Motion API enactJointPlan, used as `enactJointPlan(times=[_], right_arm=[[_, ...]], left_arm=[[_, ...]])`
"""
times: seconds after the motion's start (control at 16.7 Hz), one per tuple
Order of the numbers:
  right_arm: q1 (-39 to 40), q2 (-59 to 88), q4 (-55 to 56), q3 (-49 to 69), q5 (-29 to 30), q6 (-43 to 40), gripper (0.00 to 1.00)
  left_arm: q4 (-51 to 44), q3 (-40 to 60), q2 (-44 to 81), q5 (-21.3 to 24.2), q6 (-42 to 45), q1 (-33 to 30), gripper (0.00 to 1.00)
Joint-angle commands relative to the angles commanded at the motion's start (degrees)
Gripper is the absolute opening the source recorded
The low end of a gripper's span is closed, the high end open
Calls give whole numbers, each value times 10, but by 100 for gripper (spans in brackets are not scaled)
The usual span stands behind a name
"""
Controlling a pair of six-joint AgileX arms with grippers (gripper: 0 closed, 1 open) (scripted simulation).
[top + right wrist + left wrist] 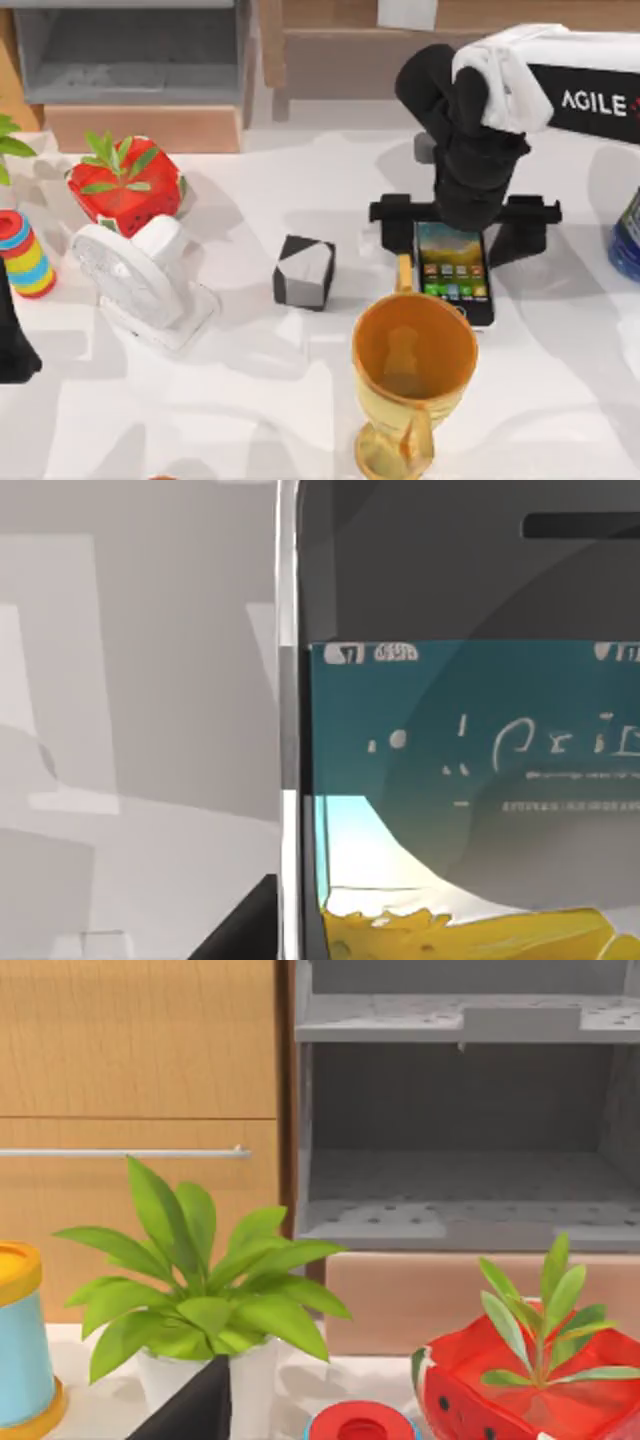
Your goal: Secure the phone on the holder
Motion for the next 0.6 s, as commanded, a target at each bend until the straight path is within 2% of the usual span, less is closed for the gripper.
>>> enactJointPlan(times=[0.3, 0.6], right_arm=[[-32, -46, 37, 29, -19, -37, 0], [-148, -142, 135, 52, -78, -149, 0]], left_arm=[[0, 0, 0, 0, 0, 0, 100], [0, 0, 0, 0, 0, 0, 100]])
